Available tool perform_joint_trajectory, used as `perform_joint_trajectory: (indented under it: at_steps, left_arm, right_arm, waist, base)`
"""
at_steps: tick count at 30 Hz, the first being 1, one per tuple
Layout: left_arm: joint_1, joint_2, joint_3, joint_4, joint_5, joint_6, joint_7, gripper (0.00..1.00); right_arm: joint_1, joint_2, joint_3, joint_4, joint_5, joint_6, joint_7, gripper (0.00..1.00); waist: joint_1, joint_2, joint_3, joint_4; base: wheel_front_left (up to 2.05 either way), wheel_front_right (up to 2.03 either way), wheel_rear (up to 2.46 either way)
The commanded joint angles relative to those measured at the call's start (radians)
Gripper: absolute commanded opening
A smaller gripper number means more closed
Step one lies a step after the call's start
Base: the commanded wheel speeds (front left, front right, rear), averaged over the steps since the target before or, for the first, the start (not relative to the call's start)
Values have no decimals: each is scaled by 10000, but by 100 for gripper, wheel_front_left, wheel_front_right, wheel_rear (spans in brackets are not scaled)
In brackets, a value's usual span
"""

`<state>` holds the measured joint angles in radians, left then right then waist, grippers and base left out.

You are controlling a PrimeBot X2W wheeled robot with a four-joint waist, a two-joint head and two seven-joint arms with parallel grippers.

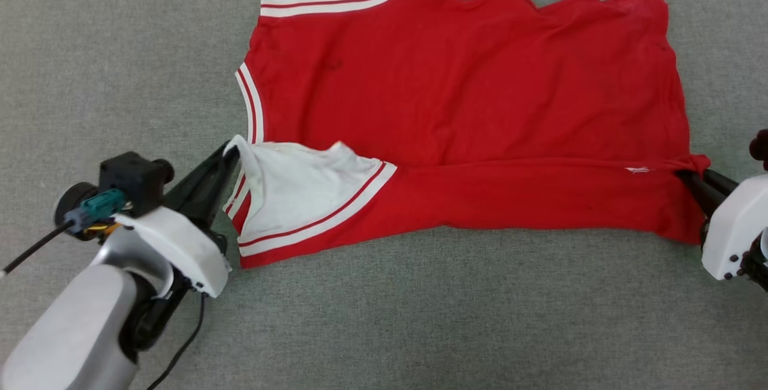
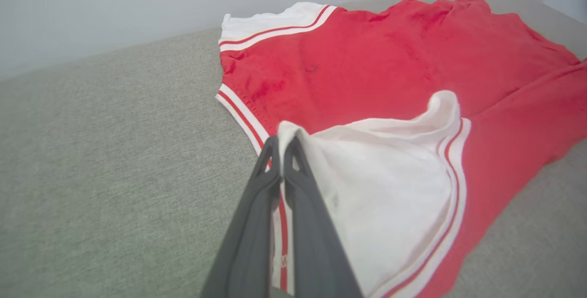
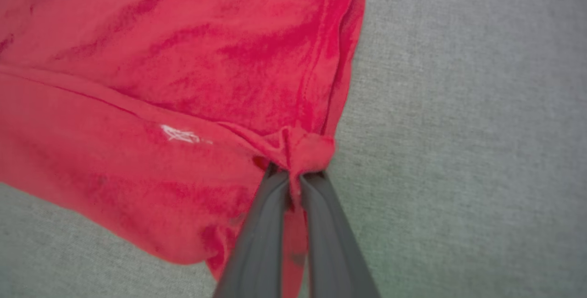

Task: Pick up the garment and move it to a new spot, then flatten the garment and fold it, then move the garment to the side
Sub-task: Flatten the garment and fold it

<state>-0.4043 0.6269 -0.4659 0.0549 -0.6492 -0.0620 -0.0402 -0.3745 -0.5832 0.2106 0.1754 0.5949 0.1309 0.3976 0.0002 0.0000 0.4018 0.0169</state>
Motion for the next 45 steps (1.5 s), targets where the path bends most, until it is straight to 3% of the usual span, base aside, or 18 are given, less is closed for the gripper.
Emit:
perform_joint_trajectory:
  at_steps: [1,5,6,7,8,9,16,22,29,35,41,45]
  left_arm:
    - [-261,-201,-98,380,-30,-107,-73,0]
    - [-773,-641,-287,1560,-165,-310,-262,4]
    - [-866,-757,-316,1855,-178,-335,-355,45]
    - [-962,-861,-333,2119,-174,-340,-460,100]
    - [-1035,-945,-349,2412,-158,-348,-554,100]
    - [-1070,-1028,-395,2649,-176,-370,-610,100]
    - [-981,-1537,-228,3895,-647,-375,-1154,100]
    - [-317,-1713,6,3957,-988,11,-1386,100]
    - [772,-1618,49,2914,-1032,989,-1142,100]
    - [1694,-1317,-281,1680,-1132,1667,22,100]
    - [2120,-1034,-439,759,-1087,2232,833,100]
    - [2050,-934,-491,616,-977,2485,1093,100]
  right_arm:
    - [-250,35,121,161,-51,-4,-18,0]
    - [-507,-10,369,702,-142,-6,-180,0]
    - [-558,-17,428,829,-189,-6,-224,0]
    - [-591,-14,462,957,-252,-6,-318,0]
    - [-604,55,478,1102,-250,-7,-385,45]
    - [-618,141,501,1237,-234,-6,-396,100]
    - [-718,277,575,1545,-473,-4,-986,100]
    - [-141,462,298,1493,-1007,-4,-1011,100]
    - [993,1547,-1210,697,-1785,-6,-168,100]
    - [1971,2751,-2480,-606,-2556,-6,571,100]
    - [2402,3830,-2993,-1704,-3055,-4,844,100]
    - [2469,4173,-3062,-2115,-3194,-4,878,100]
  waist:
    - [-2,0,67,28]
    - [-2,0,104,81]
    - [-2,0,89,86]
    - [-2,0,56,87]
    - [-2,0,6,81]
    - [-2,0,-52,71]
    - [-2,0,-693,39]
    - [-2,0,-1445,31]
    - [-2,0,-1916,-8]
    - [-2,0,-1900,-87]
    - [-2,0,-1539,-304]
    - [-2,0,-1289,-392]
  base:
    - [0,0,0]
    - [0,0,0]
    - [0,0,0]
    - [0,0,0]
    - [0,0,0]
    - [0,0,0]
    - [0,0,0]
    - [0,0,0]
    - [0,0,0]
    - [0,0,0]
    - [0,0,0]
    - [0,0,0]
